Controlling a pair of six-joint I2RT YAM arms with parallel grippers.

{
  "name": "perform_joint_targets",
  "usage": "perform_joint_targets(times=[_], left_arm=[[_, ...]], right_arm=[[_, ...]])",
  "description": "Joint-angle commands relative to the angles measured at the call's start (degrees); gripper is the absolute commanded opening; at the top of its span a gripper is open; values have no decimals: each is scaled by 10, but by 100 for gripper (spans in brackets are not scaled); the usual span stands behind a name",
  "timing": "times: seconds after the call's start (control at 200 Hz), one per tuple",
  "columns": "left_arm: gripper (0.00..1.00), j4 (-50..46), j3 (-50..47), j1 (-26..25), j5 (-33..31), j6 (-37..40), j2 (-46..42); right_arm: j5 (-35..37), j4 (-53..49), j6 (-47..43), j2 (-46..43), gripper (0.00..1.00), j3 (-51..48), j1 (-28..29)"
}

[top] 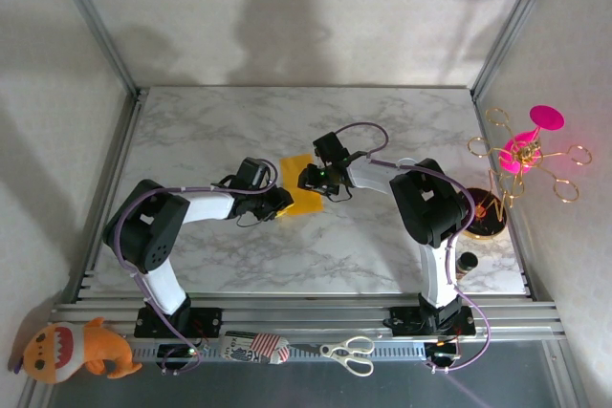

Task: Fold a paper plane with a square sheet of paper (pick it up from the middle)
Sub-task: Third fold the triangle at the center of the table.

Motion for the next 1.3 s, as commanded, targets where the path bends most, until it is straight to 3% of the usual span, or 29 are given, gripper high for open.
perform_joint_targets(times=[0.0, 0.711, 1.292], left_arm=[[28, -37, 19, -5, -27, 20, -2], [29, 8, 39, -1, 40, 27, 14], [18, 40, 67, 50, 53, 12, 69]], right_arm=[[2, -31, 8, 28, 38, -20, -2], [1, -29, 8, 29, 37, -24, -3], [0, -12, 2, 12, 38, -41, -6]])
